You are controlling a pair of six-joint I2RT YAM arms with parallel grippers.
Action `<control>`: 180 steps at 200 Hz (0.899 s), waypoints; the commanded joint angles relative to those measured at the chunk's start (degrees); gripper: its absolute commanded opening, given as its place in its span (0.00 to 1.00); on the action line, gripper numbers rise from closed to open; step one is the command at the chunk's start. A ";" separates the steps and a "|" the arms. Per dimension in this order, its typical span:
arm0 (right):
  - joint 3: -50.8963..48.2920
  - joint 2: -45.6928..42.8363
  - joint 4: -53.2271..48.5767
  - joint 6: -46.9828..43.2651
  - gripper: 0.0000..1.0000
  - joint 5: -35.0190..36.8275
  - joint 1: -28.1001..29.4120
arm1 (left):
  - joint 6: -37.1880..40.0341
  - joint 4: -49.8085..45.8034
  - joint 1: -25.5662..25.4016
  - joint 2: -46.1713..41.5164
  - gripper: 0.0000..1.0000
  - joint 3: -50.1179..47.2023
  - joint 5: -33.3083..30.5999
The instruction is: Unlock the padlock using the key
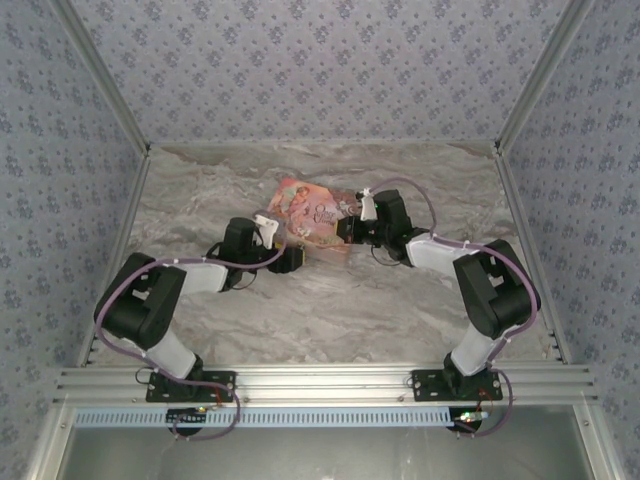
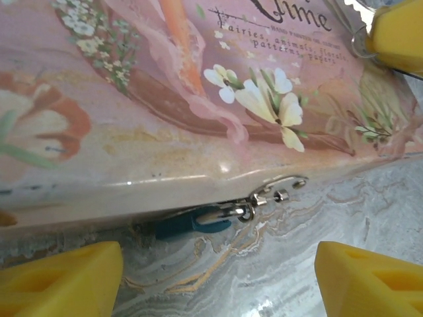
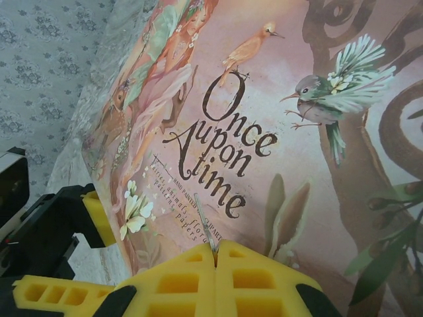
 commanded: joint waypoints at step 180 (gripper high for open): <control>0.43 1.87 -7.18 -1.97 0.00 1.20 2.32 | 0.62 11.76 -5.37 8.46 0.52 0.52 -7.11</control>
